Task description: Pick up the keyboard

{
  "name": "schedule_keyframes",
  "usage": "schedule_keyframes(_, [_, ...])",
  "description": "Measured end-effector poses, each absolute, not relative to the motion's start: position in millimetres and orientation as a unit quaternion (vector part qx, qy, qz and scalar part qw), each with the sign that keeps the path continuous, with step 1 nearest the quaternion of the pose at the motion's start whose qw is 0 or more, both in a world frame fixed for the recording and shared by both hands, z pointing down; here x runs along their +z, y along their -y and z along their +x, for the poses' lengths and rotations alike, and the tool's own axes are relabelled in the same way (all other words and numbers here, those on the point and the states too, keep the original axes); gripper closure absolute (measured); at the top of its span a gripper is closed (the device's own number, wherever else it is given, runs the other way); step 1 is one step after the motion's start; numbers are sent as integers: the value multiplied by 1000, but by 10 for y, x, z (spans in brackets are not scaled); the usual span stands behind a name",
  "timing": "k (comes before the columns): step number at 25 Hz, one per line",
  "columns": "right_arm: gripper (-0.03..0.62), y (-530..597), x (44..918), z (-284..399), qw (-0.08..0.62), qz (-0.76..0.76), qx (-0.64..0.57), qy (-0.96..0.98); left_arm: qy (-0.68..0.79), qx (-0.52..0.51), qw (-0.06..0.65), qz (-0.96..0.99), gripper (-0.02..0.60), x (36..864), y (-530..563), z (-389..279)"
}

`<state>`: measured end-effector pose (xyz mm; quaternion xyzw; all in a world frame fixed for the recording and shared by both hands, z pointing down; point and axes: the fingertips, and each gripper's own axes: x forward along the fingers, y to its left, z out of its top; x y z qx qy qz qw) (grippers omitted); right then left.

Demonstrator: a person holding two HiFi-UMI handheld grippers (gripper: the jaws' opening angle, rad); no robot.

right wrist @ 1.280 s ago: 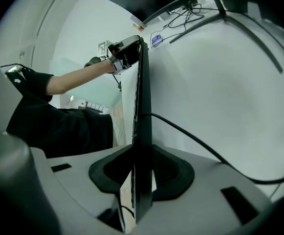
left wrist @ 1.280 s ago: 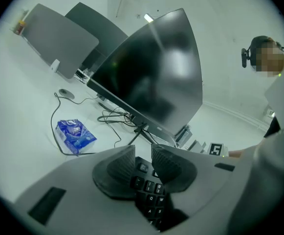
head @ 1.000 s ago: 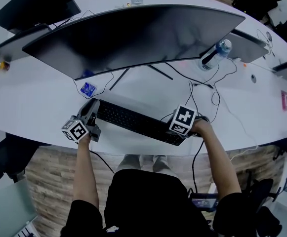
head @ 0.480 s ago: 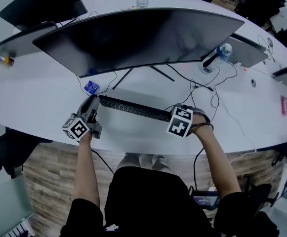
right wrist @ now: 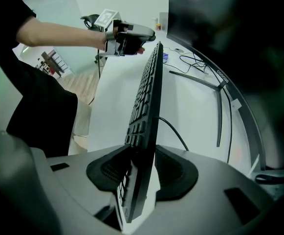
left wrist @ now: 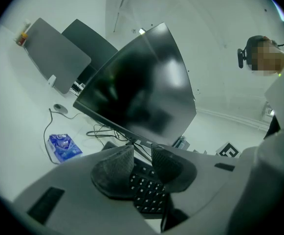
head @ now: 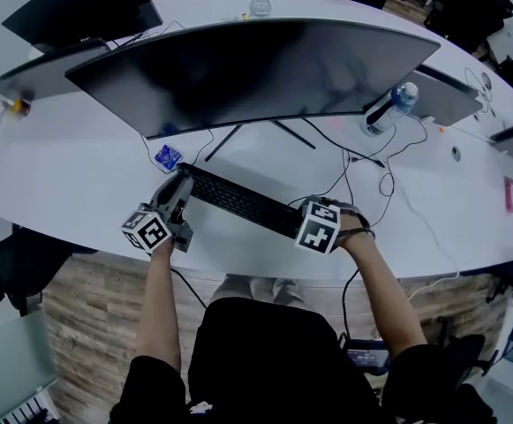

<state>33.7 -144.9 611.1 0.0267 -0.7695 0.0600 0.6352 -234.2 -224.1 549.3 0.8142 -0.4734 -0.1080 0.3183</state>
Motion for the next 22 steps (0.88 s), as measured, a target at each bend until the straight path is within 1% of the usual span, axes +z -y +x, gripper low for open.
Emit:
schedule_keyframes(4, [454, 1431, 6065, 253, 618, 32, 76, 782, 473, -117, 346, 802, 474, 5723, 2097, -2098])
schedule_keyframes(6, [457, 1464, 6053, 239, 619, 34, 68, 782, 475, -117, 346, 800, 474, 5764, 2035, -2009])
schedule_keyframes(8, [462, 1505, 6043, 251, 625, 38, 55, 778, 466, -100, 333, 813, 474, 5720, 2003, -1923])
schedule_keyframes(11, [468, 1548, 6033, 292, 633, 44, 39, 772, 438, -38, 293, 849, 474, 5572, 1961, -1811])
schedule_keyframes(14, [470, 1551, 6029, 306, 634, 44, 35, 771, 403, 48, 241, 881, 475, 5436, 1912, -1727])
schedule_keyframes(20, [470, 1532, 6021, 296, 631, 46, 28, 774, 281, 311, 100, 902, 472, 5404, 1861, -1445])
schedule_keyframes(21, [470, 1530, 6021, 293, 631, 47, 25, 774, 252, 349, 78, 899, 464, 5416, 1857, -1385])
schedule_keyframes(22, [470, 1528, 6020, 289, 631, 48, 23, 774, 222, 382, 59, 895, 443, 5435, 1851, -1327])
